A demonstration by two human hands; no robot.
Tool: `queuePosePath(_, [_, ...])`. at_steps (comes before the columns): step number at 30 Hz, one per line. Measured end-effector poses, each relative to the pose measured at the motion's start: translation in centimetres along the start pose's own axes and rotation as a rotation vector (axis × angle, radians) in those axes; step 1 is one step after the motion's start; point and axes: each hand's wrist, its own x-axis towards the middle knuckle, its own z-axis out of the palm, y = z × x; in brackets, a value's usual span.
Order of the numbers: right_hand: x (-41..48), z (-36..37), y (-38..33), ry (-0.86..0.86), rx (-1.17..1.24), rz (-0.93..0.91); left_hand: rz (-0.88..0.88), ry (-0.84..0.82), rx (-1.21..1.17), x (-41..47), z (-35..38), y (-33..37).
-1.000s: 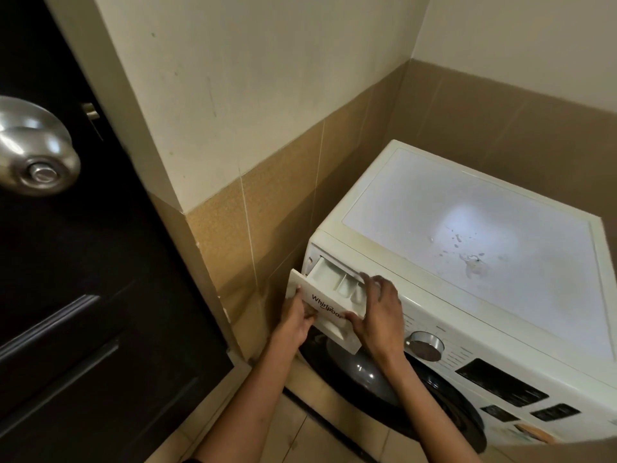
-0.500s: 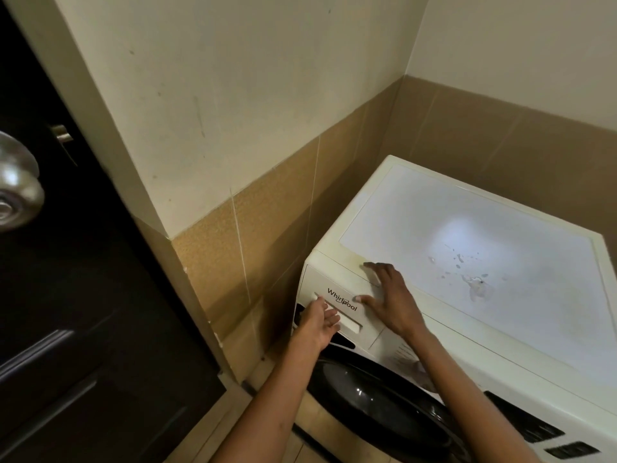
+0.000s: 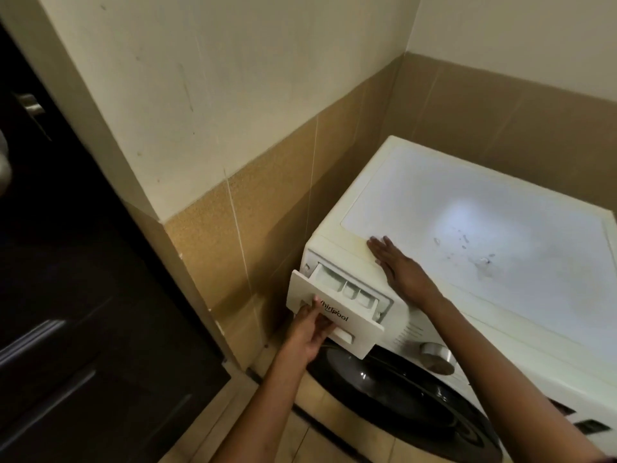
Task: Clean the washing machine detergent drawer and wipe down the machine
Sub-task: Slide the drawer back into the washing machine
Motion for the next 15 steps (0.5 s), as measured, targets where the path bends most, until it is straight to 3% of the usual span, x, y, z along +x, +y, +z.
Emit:
queuePosePath(7, [-0.2,0.7,-0.2,0.081,0.017,-0.001,0.011,0.02,-0.005,-4.3,-5.3,-1.4])
queuePosePath(15, [-0.3,0.8,-0.3,0.106,0.029,0.009,-0.017,0.049,0.036,-4.3,-5.4,-1.4])
